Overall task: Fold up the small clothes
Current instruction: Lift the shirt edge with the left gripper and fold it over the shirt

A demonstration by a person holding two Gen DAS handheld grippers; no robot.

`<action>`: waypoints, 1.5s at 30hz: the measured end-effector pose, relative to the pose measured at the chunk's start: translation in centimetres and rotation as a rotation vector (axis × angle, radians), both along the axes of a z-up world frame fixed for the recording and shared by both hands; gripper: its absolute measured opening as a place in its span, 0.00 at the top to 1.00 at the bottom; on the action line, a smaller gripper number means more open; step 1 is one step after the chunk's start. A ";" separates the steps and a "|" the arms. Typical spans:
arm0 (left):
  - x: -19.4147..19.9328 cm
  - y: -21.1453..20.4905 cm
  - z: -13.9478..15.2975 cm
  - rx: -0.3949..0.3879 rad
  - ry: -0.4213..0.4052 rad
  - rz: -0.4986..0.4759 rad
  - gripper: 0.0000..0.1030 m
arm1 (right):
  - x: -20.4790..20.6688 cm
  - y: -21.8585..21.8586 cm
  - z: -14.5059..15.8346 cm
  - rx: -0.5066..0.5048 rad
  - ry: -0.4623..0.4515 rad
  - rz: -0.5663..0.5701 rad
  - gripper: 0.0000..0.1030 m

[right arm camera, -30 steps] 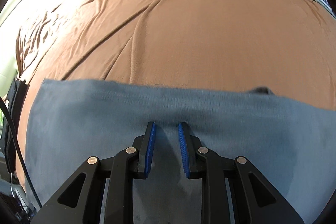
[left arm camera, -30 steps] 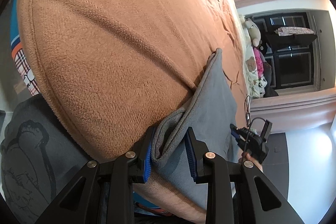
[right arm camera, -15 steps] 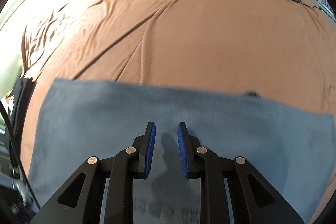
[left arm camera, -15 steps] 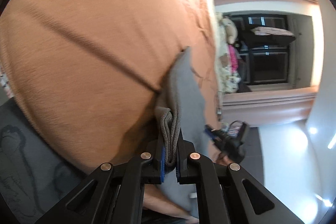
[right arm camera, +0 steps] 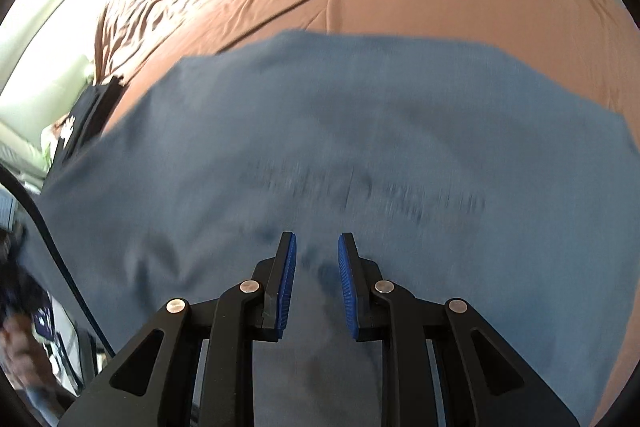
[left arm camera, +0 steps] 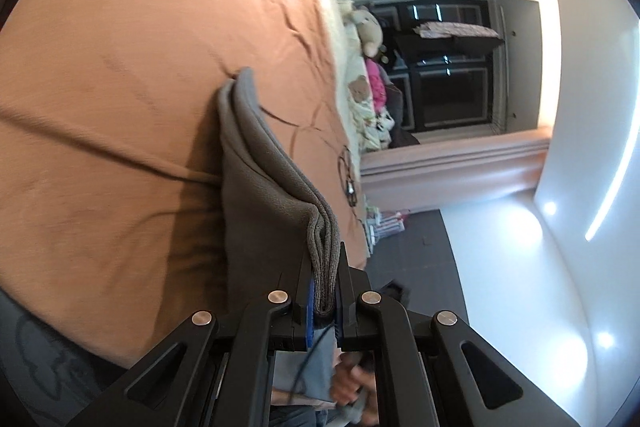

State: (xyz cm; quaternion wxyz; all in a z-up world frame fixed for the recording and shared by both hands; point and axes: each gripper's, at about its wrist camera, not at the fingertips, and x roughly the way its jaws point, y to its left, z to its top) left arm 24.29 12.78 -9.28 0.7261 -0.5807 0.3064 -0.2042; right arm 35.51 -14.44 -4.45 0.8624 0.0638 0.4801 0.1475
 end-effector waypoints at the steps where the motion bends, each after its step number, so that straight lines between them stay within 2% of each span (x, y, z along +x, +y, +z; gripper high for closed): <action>1: 0.2 -0.2 0.4 0.004 -0.007 -0.007 0.94 | -0.5 0.0 -0.2 0.005 0.003 0.002 0.84; 7: 1.2 -1.7 2.5 0.025 -0.049 -0.049 0.94 | -3.7 0.1 -2.0 0.016 0.029 -0.001 0.86; 12: 1.7 -2.6 3.7 0.037 -0.066 -0.075 0.94 | -5.9 0.4 -1.9 0.030 0.033 -0.006 0.86; 20: 2.7 -4.6 7.2 0.070 -0.118 -0.107 0.94 | -8.2 1.1 -3.0 0.057 0.024 0.031 0.86; 31: 4.3 -10.4 10.6 0.142 -0.153 -0.192 0.94 | -10.5 -1.7 -2.7 0.133 0.008 0.046 0.86; 40: 5.5 -16.9 12.2 0.204 -0.170 -0.301 0.94 | -13.3 -7.1 -0.5 0.233 -0.087 0.000 0.85; 41: 5.5 -17.6 12.2 0.208 -0.170 -0.311 0.94 | -13.6 -8.0 -0.1 0.244 -0.098 -0.007 0.84; 42: 5.7 -18.5 12.2 0.214 -0.170 -0.326 0.94 | -14.1 -8.3 0.0 0.252 -0.107 -0.011 0.78; 45: 5.9 -20.6 12.1 0.226 -0.171 -0.362 0.94 | -15.3 -10.2 0.8 0.254 -0.150 -0.035 0.46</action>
